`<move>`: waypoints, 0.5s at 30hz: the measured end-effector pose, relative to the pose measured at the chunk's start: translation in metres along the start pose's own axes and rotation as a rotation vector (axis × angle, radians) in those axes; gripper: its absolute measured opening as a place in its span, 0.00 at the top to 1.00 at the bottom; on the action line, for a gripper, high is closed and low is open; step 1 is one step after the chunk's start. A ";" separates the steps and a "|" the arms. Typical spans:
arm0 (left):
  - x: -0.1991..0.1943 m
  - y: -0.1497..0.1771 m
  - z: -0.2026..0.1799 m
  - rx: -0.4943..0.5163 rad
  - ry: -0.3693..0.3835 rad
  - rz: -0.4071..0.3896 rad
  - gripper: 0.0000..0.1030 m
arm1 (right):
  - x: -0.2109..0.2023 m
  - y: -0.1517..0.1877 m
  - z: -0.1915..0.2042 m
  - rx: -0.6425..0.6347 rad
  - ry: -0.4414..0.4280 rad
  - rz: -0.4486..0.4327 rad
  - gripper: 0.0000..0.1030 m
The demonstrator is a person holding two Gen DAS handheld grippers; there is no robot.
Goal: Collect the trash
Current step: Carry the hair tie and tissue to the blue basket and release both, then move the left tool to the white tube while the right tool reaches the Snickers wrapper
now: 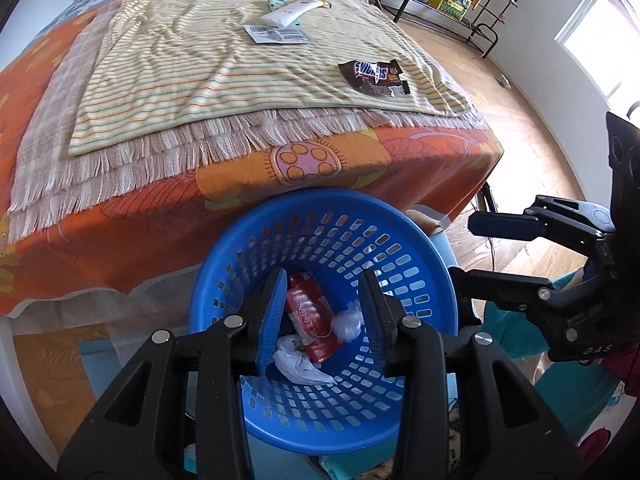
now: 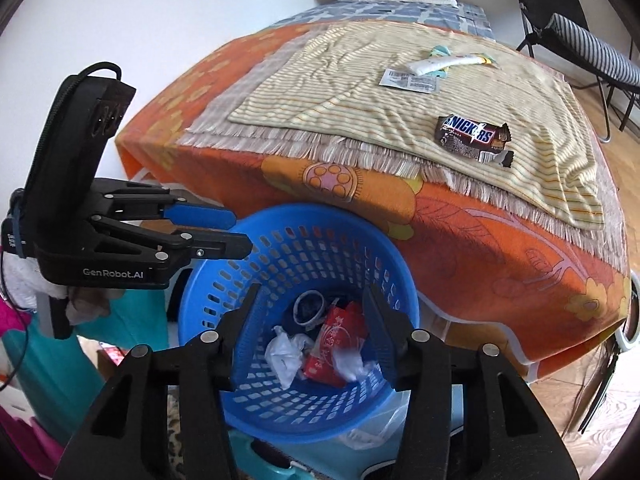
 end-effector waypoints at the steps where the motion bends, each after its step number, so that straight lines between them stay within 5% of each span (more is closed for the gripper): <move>1: 0.000 0.000 0.000 0.000 -0.003 0.001 0.64 | 0.000 0.000 0.000 -0.001 0.003 0.001 0.53; 4: 0.001 0.000 0.001 -0.001 -0.010 0.001 0.63 | 0.001 0.000 0.000 -0.004 0.015 0.008 0.52; 7: -0.001 -0.001 0.002 -0.004 -0.017 -0.012 0.47 | 0.003 0.001 -0.001 -0.006 0.025 0.015 0.52; 15: -0.001 -0.004 0.004 -0.007 -0.031 -0.012 0.46 | 0.002 -0.002 -0.006 0.003 0.068 0.009 0.42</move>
Point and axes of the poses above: each gripper's, at about its wrist camera, not at the fingertips, and x roughly the way its jaws point, z to its left, y to its underside, the point moved 3 cm from there along x, roughly the way its jaws point, and after that the axes turned 8 degrees about -z, right-handed, at the moved point
